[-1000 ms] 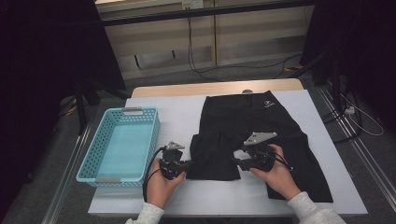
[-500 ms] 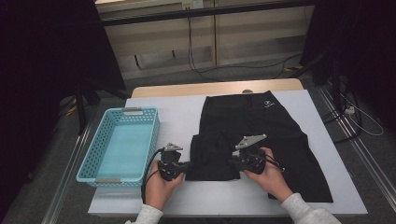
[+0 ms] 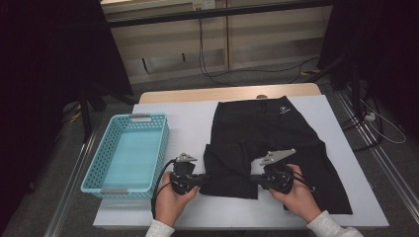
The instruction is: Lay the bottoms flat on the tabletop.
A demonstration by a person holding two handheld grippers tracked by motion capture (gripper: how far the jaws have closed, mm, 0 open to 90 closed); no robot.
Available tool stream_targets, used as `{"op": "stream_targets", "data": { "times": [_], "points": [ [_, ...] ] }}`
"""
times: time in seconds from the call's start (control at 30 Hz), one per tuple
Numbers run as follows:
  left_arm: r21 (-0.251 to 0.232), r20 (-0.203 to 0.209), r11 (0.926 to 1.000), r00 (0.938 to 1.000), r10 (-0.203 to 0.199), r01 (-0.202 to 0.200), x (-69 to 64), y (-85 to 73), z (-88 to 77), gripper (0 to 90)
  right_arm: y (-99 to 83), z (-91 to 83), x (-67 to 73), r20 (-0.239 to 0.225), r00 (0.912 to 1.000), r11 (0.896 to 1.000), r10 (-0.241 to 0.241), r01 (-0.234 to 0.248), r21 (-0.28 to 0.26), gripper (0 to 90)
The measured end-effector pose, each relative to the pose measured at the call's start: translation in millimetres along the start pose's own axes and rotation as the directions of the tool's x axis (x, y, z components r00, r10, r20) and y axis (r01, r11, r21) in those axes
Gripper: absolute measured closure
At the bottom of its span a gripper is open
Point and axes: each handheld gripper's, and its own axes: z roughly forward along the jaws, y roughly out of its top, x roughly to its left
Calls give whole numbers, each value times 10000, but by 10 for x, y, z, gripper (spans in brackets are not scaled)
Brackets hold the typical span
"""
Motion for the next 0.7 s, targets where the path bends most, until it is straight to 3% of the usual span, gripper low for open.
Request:
{"op": "stream_targets", "data": {
  "times": [0.2, 0.37, 0.43, 0.53, 0.6, 0.7],
  "points": [
    [-169, 31, 9999, 10000, 19, -18, -2, 21, 0, 886, -36, -39, 2, 114, 9999, 9999, -11, 12, -142, 873],
    [-337, -204, 9991, 9994, -279, 272, 124, 30, 84, 886, -13, 21, -98, 281, 9994, 9996, 225, -220, -170, 854],
    [-170, -262, 9994, 9992, -310, 306, 173, 27, 116, 886, 15, 68, -131, 458, 9989, 9997, 112, -103, -201, 848],
    [-213, -475, 9993, 9984, -302, 292, 204, 24, 163, 884, 55, 153, -177, 793, 9968, 9996, 68, -45, -288, 788],
    [-151, -553, 9997, 9983, -205, 196, 219, 12, 178, 877, 56, 205, -187, 1012, 9948, 9999, -116, 123, -58, 743],
    [-195, -728, 9998, 9973, -86, 72, 221, -3, 177, 820, 46, 169, -165, 1126, 9934, 9996, -206, 225, -157, 689]
  ]
}}
